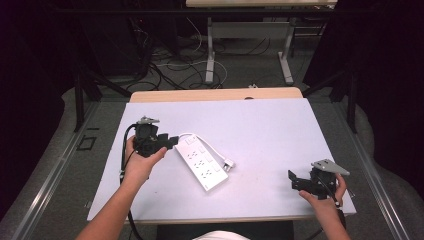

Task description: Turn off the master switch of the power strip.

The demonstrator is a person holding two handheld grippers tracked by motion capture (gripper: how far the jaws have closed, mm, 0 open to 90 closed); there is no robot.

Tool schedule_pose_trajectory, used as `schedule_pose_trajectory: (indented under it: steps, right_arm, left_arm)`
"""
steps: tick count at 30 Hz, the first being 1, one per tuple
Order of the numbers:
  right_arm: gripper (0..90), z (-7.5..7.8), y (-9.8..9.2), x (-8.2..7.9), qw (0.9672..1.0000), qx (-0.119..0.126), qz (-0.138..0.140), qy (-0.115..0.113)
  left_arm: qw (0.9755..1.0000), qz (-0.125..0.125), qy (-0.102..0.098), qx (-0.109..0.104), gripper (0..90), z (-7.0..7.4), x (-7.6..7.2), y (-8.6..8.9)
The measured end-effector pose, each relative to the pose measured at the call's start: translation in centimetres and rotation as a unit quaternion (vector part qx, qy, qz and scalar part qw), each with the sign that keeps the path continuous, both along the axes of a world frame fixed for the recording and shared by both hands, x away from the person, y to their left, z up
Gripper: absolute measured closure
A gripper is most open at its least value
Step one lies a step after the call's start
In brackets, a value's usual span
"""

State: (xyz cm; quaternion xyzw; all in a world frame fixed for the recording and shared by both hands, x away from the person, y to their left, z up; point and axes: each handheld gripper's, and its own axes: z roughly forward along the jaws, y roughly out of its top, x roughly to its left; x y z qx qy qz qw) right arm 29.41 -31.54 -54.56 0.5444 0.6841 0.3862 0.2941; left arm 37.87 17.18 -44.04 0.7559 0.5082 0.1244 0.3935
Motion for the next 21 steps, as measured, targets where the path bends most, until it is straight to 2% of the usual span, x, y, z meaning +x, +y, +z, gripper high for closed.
schedule_pose_trajectory:
  steps: [6,14,21]
  right_arm:
    - [2.7,0.0,0.0,0.0,1.0000,0.000,0.001,0.001]
    - [2.7,0.0,-0.1,0.0,1.0000,-0.003,0.002,-0.001]
    - [2.7,0.0,-0.1,0.1,1.0000,-0.002,0.002,0.000]
  left_arm:
    - [1.0000,-0.001,0.005,-0.001,58.8,-0.1,0.8,-0.7]
    - [0.9999,0.006,0.004,0.008,66.9,-0.3,1.5,-1.5]
    - [0.9998,0.008,0.012,0.015,74.2,-0.6,2.4,-2.2]
